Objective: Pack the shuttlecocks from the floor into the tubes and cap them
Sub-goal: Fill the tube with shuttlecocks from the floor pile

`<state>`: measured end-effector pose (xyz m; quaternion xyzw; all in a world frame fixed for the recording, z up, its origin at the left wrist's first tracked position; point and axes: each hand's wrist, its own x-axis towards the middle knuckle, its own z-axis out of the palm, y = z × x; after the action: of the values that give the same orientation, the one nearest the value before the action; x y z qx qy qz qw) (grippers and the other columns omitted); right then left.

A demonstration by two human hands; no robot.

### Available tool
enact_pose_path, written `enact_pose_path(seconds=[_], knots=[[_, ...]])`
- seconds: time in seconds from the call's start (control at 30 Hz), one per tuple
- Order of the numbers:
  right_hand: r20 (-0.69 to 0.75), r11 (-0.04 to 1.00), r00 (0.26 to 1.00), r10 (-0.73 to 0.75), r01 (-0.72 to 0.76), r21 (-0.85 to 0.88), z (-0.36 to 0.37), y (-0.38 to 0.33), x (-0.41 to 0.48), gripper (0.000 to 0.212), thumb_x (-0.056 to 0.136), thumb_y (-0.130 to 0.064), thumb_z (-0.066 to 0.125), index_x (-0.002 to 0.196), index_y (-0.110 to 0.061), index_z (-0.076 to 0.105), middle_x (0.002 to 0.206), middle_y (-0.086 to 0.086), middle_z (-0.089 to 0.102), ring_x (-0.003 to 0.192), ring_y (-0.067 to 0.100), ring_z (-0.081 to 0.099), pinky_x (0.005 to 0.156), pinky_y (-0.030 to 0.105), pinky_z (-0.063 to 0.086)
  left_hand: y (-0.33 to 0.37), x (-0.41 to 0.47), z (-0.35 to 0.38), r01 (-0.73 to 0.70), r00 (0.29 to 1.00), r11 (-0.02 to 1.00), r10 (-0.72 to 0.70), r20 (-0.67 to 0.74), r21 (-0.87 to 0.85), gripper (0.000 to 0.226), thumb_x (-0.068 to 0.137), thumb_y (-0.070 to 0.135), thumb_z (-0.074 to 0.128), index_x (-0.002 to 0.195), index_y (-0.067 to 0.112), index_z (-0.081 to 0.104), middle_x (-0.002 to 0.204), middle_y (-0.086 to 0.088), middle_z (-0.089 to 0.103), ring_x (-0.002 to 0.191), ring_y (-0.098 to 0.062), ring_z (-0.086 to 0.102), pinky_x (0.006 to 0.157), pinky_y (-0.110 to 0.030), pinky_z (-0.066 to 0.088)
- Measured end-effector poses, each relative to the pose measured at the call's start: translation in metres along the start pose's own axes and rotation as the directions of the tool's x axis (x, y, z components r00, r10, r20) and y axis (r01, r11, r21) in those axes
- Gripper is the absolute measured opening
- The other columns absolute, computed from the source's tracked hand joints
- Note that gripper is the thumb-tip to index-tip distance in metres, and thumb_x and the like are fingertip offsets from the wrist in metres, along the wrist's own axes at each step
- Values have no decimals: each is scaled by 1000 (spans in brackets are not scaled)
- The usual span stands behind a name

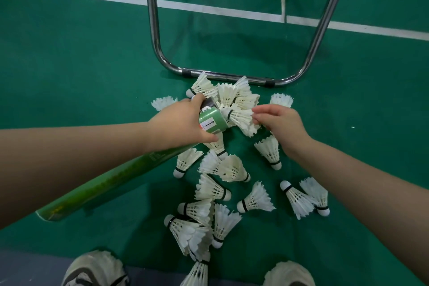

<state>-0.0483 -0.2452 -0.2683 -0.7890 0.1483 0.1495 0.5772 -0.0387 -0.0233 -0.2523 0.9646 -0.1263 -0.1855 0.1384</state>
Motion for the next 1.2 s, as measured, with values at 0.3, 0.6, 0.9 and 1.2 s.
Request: enact_pose_path(seconds=[0.3,0.6,0.9,1.2], knots=[[88,879,978,191,-130,-459,10,19,-2,39,87,-21,53,126,-21,47,109,0,57,86,14,56,72,29,44,-3,-4,-1,8,1000,1000,-8,-2,27,89,67,67,68,131,15,34,101,-4,60,73,-13,57,71,-38,55],[20,833,952,305,-257,-490,16,25,10,42,85,-11,48,125,-24,48,77,2,54,57,15,46,49,26,35,-9,-8,3,13,1000,1000,-13,17,4,88,66,66,69,131,17,35,117,-5,59,94,-19,59,81,-39,54],[-94,916,915,393,-398,-45,23,16,13,36,90,-21,57,121,-3,60,124,12,60,104,25,57,88,34,44,-14,-6,2,22,1000,1000,-22,14,-22,91,65,68,68,133,17,34,120,-4,58,94,-19,60,82,-41,54],[-186,998,981,-56,60,19,6,6,-4,15,84,-6,62,78,-20,63,83,-5,62,80,10,57,75,21,48,-6,-5,4,19,999,1000,-19,38,19,88,65,68,68,129,16,36,110,-5,62,81,-17,61,74,-41,56]])
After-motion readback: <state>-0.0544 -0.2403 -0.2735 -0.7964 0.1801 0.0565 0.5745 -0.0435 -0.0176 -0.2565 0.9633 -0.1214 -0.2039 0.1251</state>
